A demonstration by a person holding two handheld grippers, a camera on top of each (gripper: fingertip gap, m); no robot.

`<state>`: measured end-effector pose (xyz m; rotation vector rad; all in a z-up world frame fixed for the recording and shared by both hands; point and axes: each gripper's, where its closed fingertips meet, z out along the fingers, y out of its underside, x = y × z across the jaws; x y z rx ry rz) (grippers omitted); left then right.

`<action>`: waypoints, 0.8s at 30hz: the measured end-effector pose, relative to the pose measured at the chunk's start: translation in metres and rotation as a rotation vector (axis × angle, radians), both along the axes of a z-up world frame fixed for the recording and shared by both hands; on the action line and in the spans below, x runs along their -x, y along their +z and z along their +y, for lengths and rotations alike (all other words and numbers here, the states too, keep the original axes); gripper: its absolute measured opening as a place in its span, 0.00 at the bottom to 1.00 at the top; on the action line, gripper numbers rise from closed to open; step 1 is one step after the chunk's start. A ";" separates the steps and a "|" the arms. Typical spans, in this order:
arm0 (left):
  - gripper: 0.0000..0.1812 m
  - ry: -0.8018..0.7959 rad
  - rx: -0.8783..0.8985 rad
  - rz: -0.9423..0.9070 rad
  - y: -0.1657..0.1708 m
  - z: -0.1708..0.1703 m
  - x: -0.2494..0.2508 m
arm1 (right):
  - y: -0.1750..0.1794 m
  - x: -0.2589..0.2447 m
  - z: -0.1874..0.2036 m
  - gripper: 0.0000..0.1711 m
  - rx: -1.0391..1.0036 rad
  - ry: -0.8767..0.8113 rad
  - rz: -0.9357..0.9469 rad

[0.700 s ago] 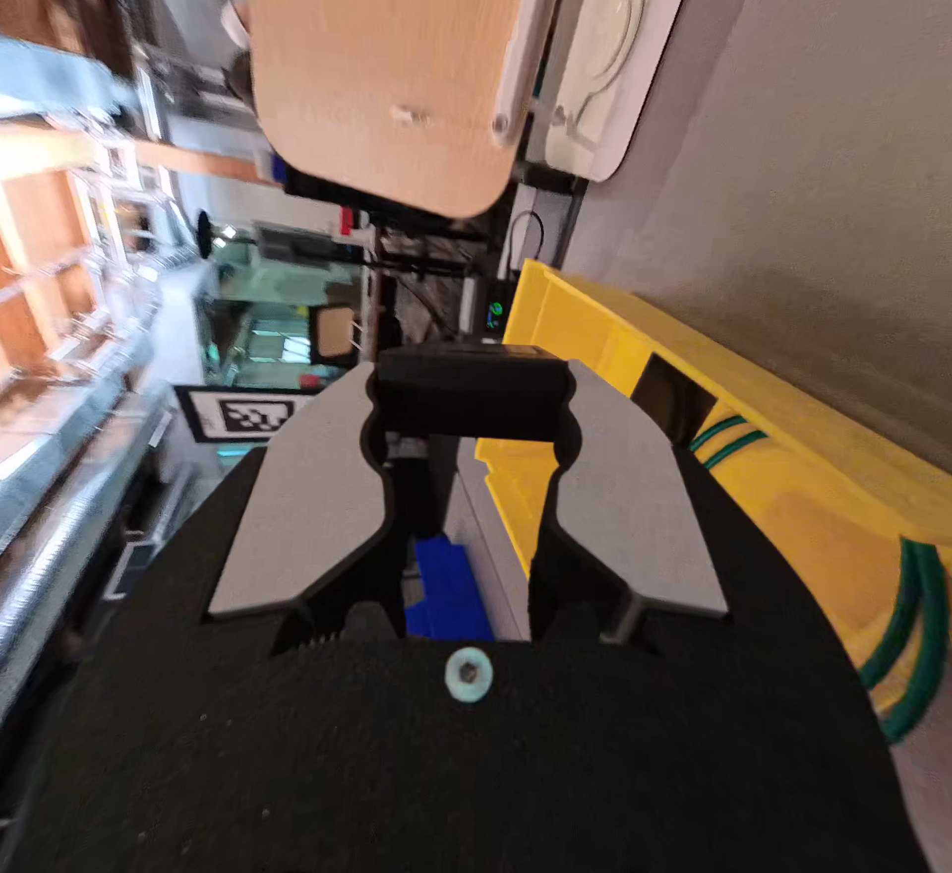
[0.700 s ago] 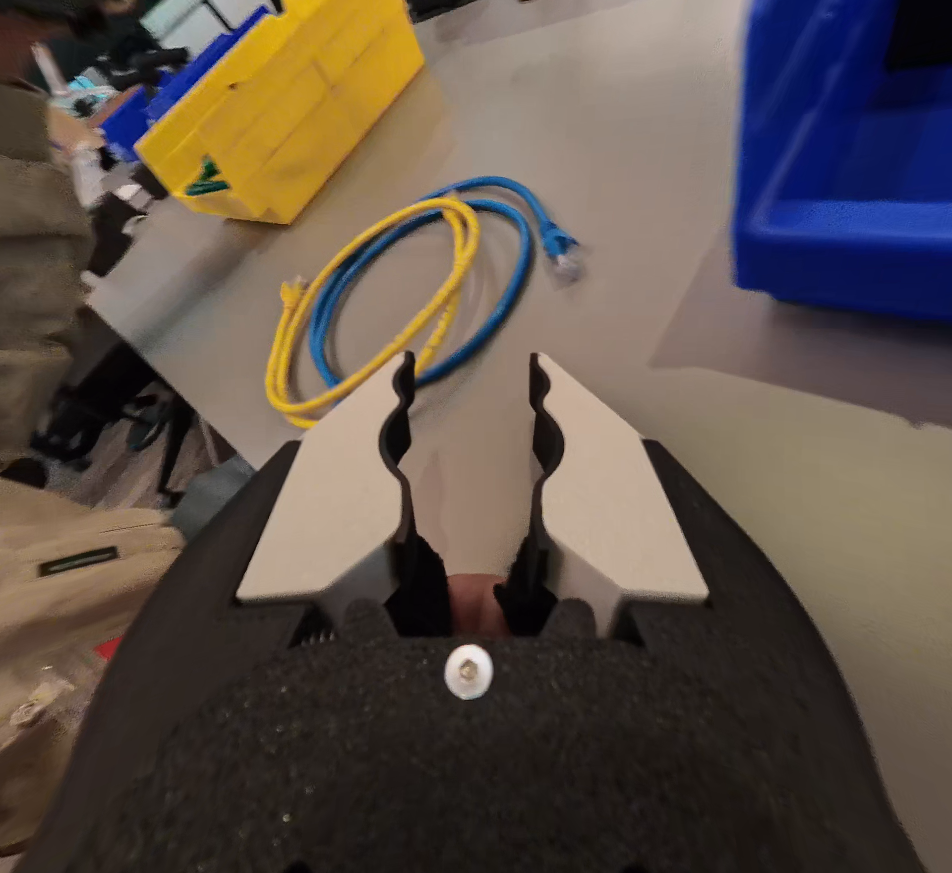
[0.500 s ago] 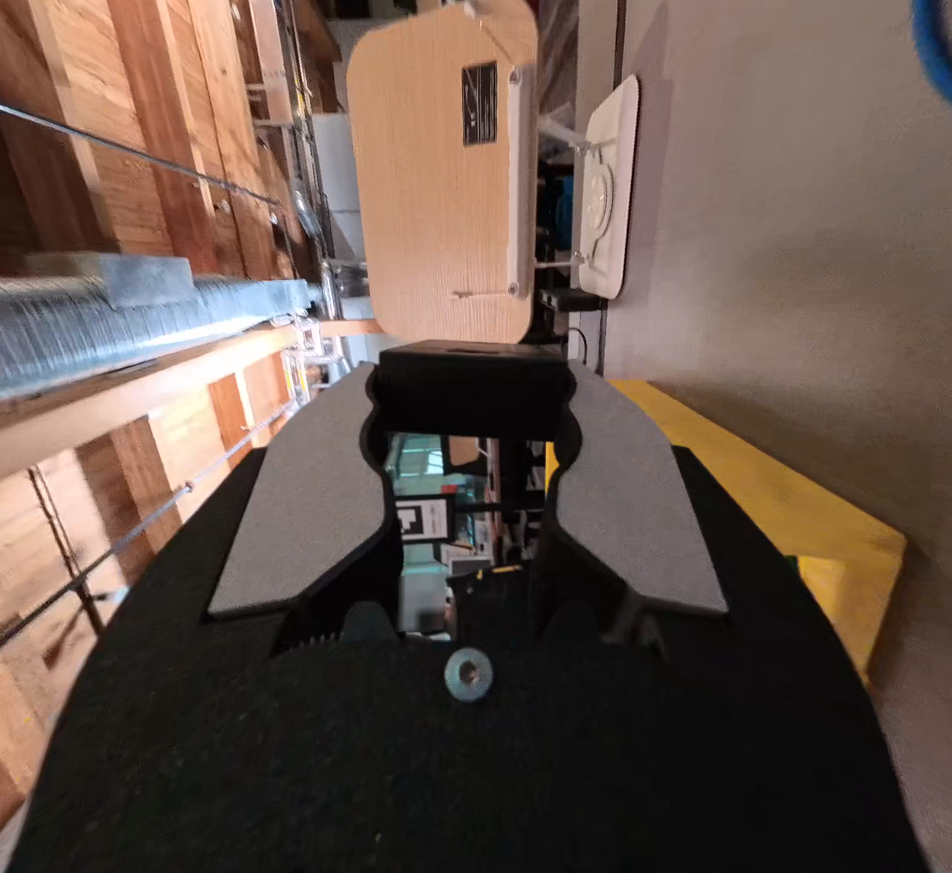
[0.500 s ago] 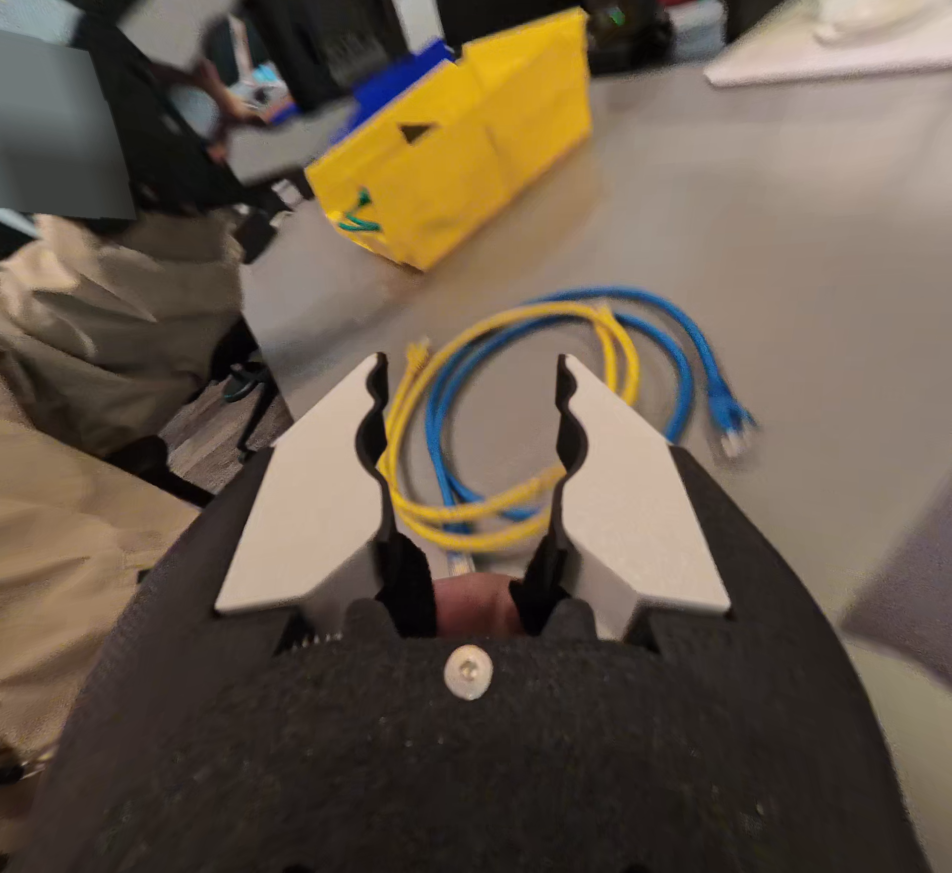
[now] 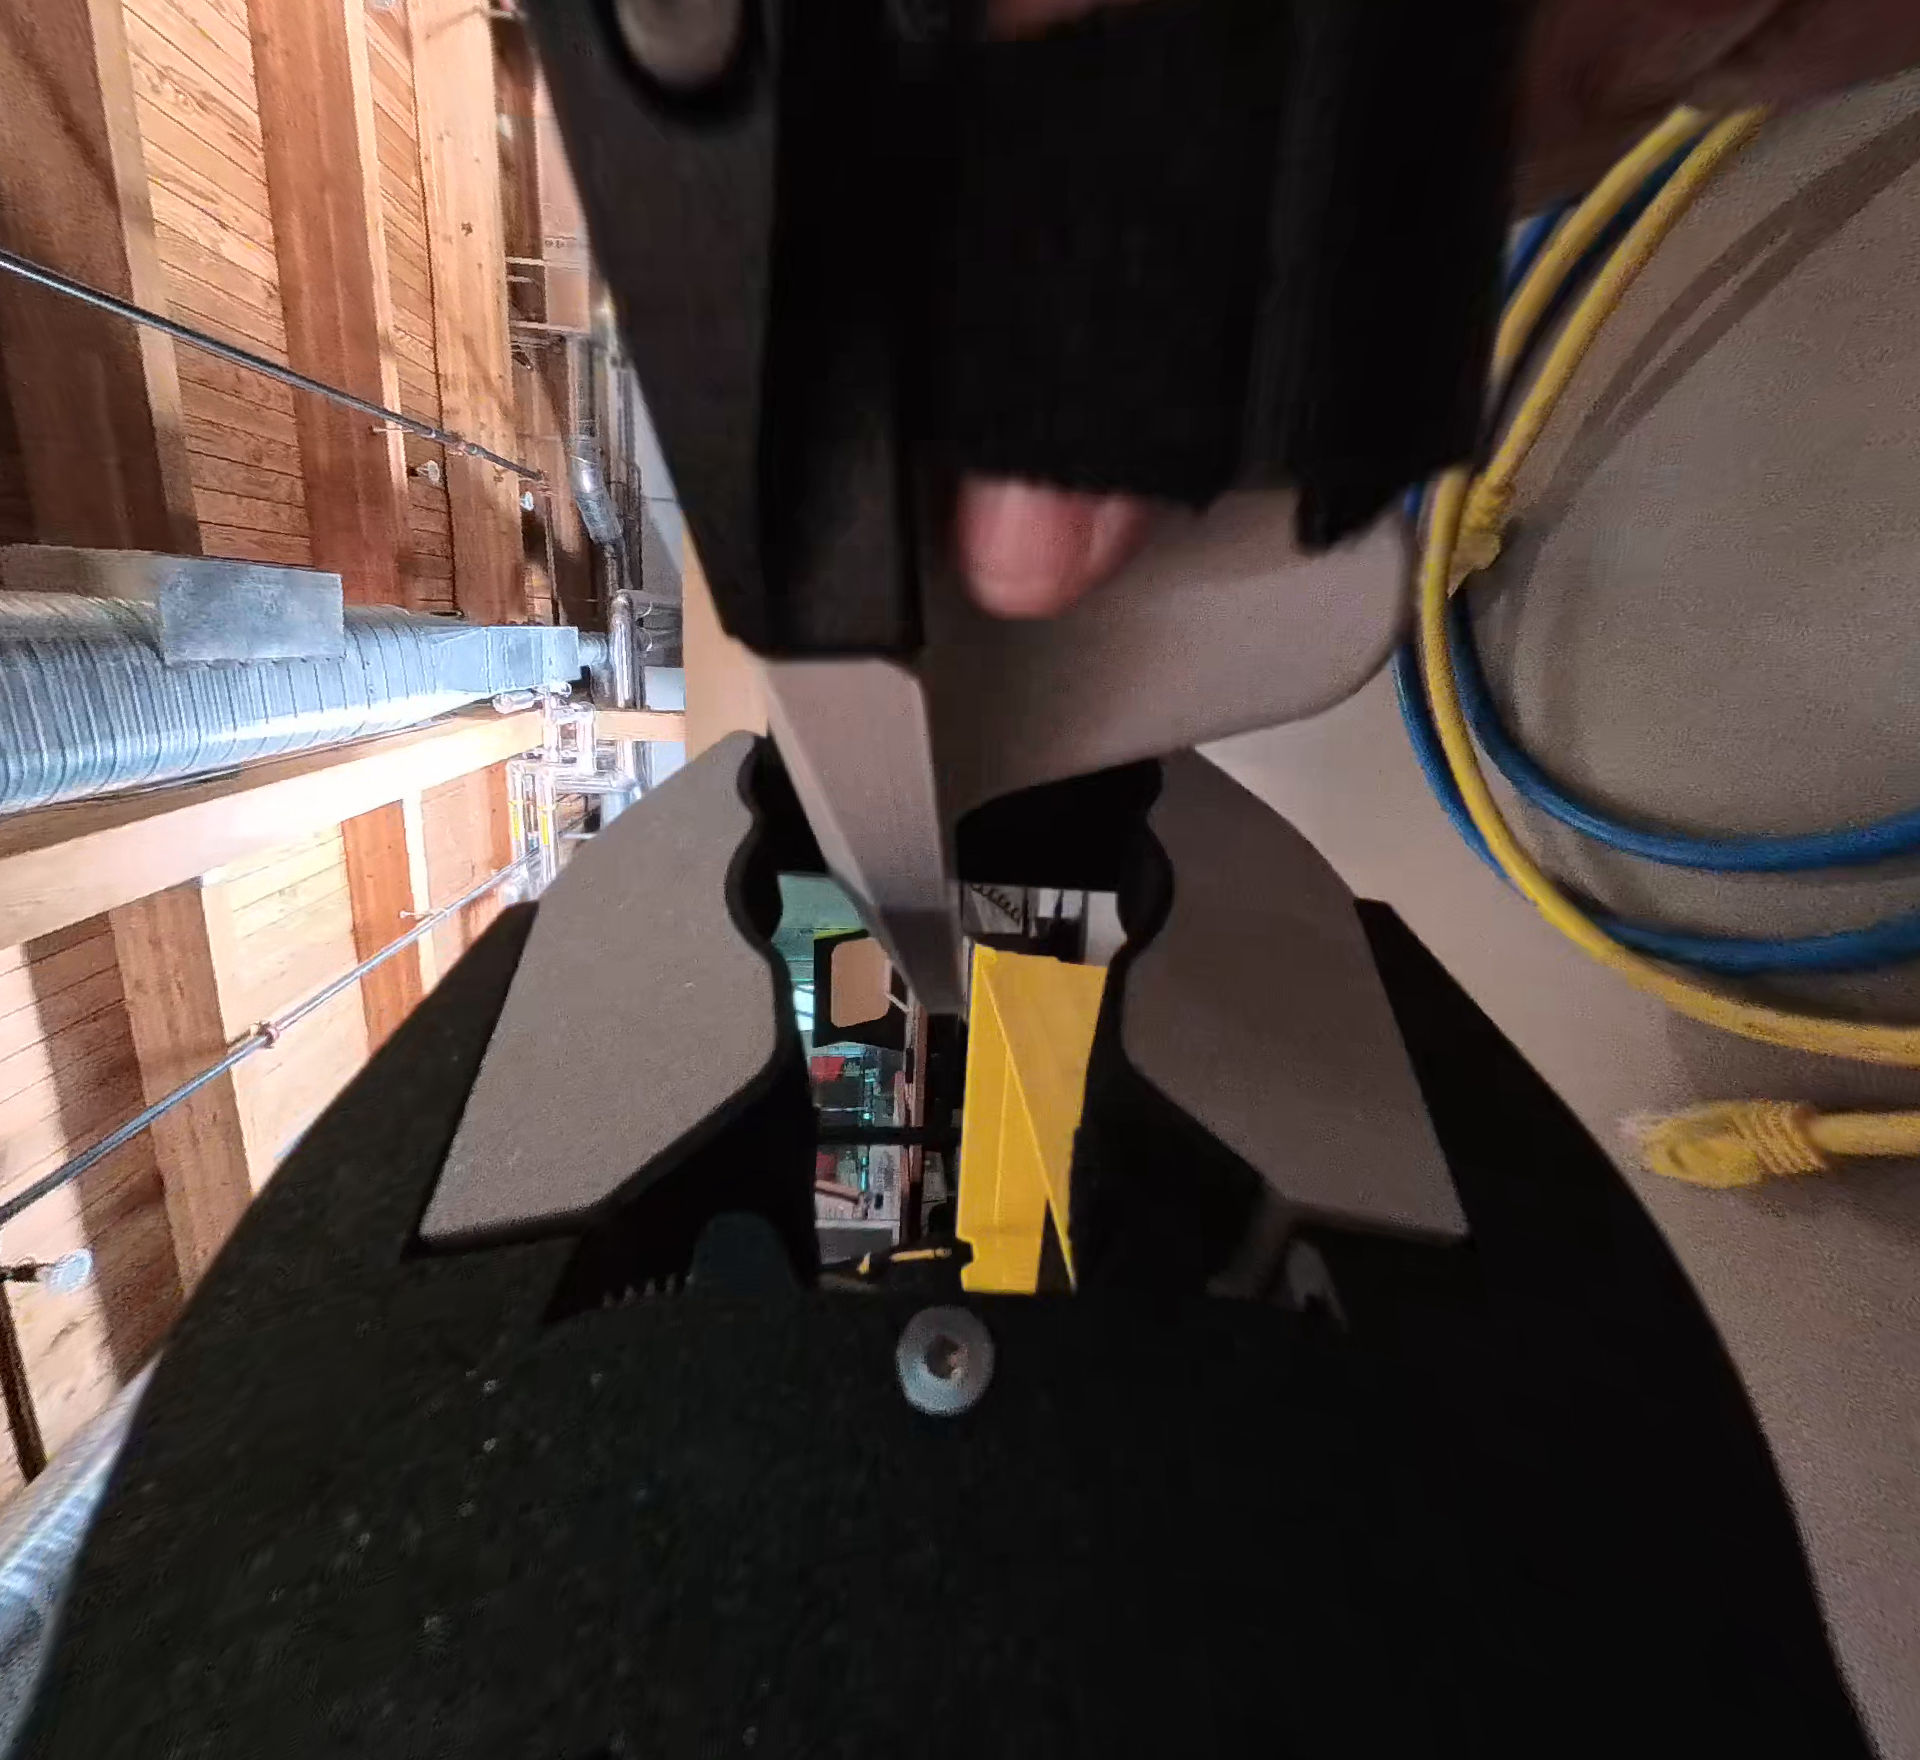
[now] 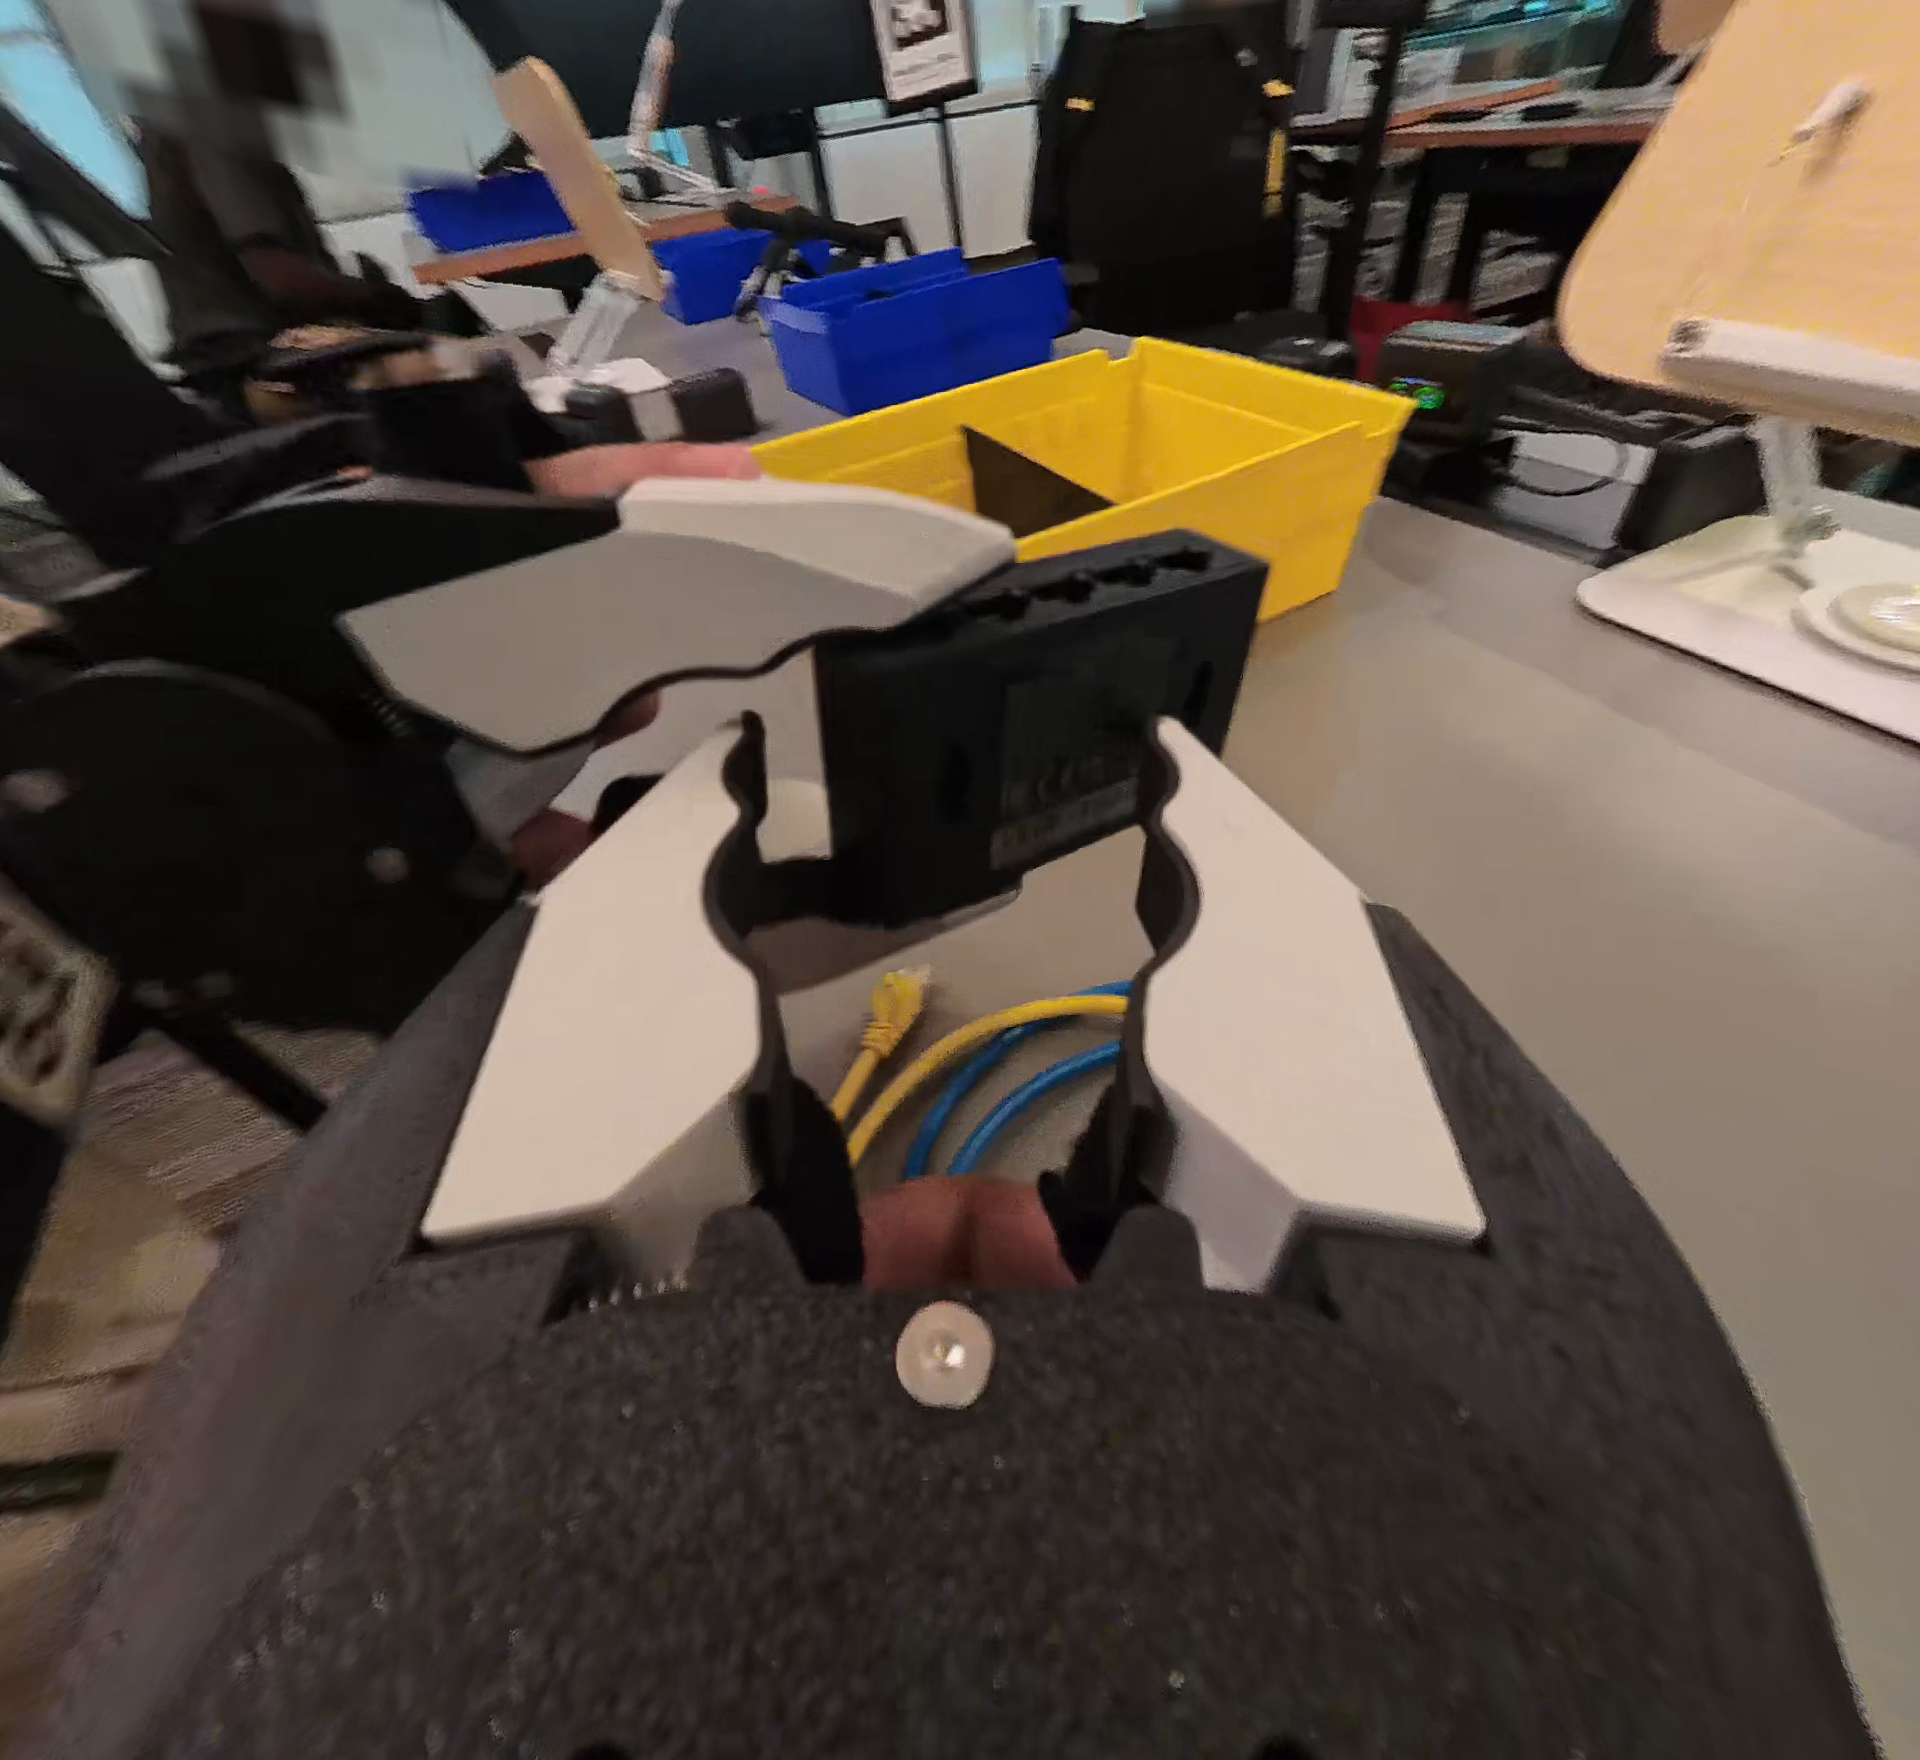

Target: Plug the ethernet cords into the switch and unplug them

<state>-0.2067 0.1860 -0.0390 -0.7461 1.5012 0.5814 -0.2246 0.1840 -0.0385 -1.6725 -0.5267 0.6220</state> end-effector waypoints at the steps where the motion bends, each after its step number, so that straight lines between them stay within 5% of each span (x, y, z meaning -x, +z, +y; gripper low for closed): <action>1: 0.34 -0.002 -0.010 0.003 -0.002 -0.003 -0.005 | -0.003 -0.003 0.002 0.38 -0.002 -0.028 -0.016; 9: 0.34 0.004 0.019 0.042 -0.022 -0.012 -0.029 | -0.020 -0.012 -0.003 0.17 0.019 -0.058 -0.105; 12: 0.33 -0.011 0.081 0.023 -0.027 -0.020 -0.030 | -0.027 -0.028 0.002 0.15 -0.022 -0.112 -0.178; 15: 0.26 -0.108 0.390 -0.175 -0.025 -0.044 -0.023 | -0.039 -0.058 0.005 0.15 -0.008 -0.152 -0.189; 19: 0.27 -0.222 1.204 -0.476 -0.029 -0.055 -0.008 | -0.027 -0.057 -0.024 0.15 -0.116 0.055 -0.091; 24: 0.26 -0.340 1.434 -0.539 -0.024 -0.046 0.007 | -0.016 -0.043 -0.057 0.15 -0.140 0.296 -0.038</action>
